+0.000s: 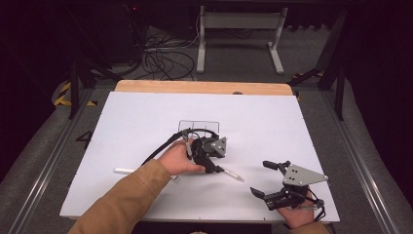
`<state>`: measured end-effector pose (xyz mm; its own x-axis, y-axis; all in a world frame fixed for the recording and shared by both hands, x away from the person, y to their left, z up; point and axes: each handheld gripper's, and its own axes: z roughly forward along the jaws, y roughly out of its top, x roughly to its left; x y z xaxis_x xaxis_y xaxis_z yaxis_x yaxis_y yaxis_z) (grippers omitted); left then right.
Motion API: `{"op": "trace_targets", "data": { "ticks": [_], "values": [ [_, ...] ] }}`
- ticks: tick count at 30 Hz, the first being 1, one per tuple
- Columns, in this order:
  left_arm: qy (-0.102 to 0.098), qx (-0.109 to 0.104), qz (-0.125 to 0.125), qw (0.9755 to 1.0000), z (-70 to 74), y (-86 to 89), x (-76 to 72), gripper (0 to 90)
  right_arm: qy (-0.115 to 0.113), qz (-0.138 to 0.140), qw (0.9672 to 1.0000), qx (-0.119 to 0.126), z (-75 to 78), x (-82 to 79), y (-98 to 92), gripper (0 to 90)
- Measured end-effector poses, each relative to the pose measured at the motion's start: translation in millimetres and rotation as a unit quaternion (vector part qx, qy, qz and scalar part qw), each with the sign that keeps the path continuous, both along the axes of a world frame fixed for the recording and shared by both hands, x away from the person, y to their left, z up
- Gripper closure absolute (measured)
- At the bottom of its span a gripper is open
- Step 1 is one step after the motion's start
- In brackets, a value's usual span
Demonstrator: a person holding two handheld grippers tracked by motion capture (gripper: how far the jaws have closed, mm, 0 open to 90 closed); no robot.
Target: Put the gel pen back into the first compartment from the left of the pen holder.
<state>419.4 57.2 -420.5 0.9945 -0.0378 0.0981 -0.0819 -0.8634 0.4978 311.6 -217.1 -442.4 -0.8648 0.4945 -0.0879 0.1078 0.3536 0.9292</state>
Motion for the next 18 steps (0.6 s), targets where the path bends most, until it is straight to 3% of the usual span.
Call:
{"op": "trace_targets", "data": {
  "ticks": [9, 18],
  "values": [
    [0.009, 0.023, -0.007, 0.9997, -12.5, -9.9, -0.1, 53.4, 0.0, 0.001, 1.0, -0.001, -0.2, 0.1, 0.0, 7.9],
    [-0.003, 0.04, -0.015, 0.9991, -20.4, -16.7, 0.0, 60.6, 0.001, 0.003, 1.0, 0.0, -0.5, 0.1, 0.3, 7.9]
  ]
}}
